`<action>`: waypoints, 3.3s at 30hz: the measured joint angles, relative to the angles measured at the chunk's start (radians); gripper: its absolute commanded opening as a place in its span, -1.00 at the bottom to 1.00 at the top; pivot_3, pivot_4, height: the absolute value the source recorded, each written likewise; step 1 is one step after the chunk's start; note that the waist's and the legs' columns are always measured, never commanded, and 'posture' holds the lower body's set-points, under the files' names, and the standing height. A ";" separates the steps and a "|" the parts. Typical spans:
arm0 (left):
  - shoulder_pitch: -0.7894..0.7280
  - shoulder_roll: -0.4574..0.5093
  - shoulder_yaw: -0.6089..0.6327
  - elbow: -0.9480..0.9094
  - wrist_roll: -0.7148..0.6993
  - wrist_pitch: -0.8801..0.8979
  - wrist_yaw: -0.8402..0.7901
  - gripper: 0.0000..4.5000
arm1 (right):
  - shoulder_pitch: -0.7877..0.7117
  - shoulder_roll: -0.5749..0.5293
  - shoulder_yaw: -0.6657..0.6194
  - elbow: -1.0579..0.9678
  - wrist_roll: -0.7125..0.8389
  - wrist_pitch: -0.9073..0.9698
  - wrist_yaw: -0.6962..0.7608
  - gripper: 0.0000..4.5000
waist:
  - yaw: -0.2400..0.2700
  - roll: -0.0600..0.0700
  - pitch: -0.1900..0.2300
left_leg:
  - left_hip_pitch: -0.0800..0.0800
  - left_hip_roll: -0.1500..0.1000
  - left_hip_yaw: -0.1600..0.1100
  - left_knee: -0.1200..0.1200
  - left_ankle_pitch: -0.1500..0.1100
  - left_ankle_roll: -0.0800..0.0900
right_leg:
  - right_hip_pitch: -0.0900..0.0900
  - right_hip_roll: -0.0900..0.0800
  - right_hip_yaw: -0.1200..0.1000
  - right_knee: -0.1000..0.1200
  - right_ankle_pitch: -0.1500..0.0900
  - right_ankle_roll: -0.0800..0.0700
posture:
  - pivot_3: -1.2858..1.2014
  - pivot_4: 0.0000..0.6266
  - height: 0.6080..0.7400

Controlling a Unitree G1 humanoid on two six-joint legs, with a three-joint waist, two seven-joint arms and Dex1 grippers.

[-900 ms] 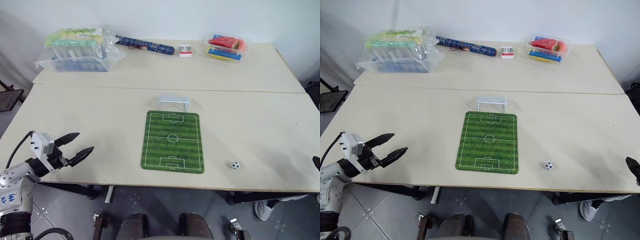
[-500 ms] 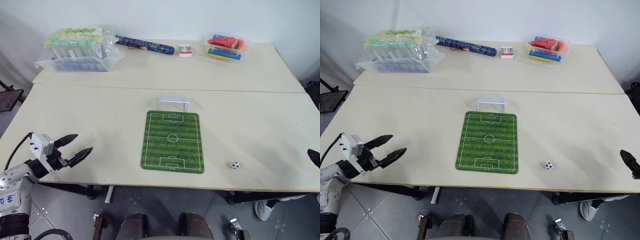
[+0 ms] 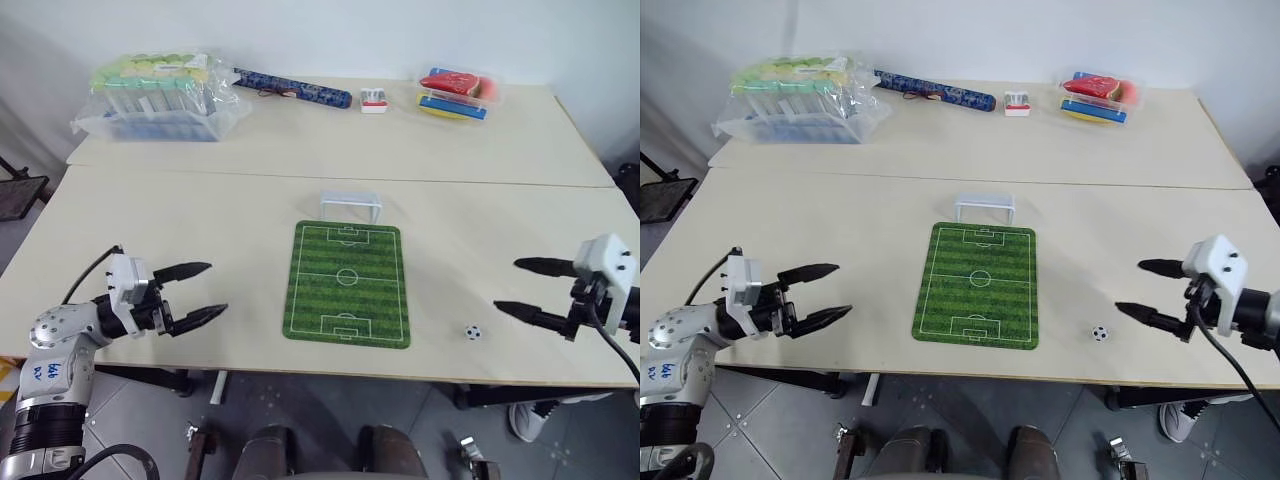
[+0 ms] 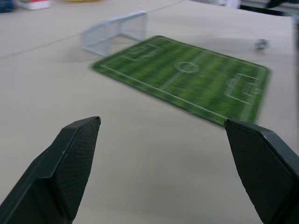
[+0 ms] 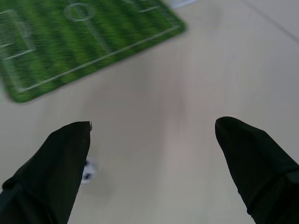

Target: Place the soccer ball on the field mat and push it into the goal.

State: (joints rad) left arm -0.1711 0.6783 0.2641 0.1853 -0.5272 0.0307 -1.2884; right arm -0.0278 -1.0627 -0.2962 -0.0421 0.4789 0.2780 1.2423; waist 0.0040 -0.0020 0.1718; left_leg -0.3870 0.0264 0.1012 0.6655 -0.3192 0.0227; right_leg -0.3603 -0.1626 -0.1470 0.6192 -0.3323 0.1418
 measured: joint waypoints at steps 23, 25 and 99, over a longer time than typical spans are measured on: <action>0.021 -0.038 -0.017 0.017 -0.056 -0.062 -0.156 1.00 | -0.283 0.114 0.296 0.435 -0.252 -0.366 0.163 0.17 | -0.008 -0.001 0.001 | 0.001 0.001 0.000 0.003 0.000 0.000 | 0.001 0.001 0.000 0.001 0.000 0.000 | 0.03 -0.52 1.00; 0.018 -0.042 -0.017 0.027 -0.055 -0.070 -0.151 1.00 | -0.275 0.118 0.290 0.428 -0.250 -0.365 0.161 -0.13 | -0.008 -0.001 0.001 | 0.001 0.001 0.000 0.003 0.000 0.000 | 0.001 0.001 0.000 0.001 0.000 0.000 | 0.03 -0.52 1.00; 0.144 0.001 0.050 -0.073 -0.057 -0.164 -0.103 1.00 | -0.514 0.509 0.728 0.001 -0.331 -0.005 -0.035 0.08 | -0.032 -0.001 0.001 | -0.002 0.002 -0.003 0.003 0.000 -0.001 | -0.002 0.000 -0.004 0.005 0.000 0.000 | 0.03 -0.52 1.00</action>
State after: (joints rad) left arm -0.0270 0.6795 0.3140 0.1128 -0.5840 -0.1328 -1.3912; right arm -0.5416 -0.5541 0.4316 -0.0415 0.1481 0.2735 1.2072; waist -0.0279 -0.0035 0.1726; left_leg -0.3892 0.0280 0.0983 0.6688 -0.3192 0.0221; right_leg -0.3624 -0.1624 -0.1506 0.6239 -0.3323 0.1415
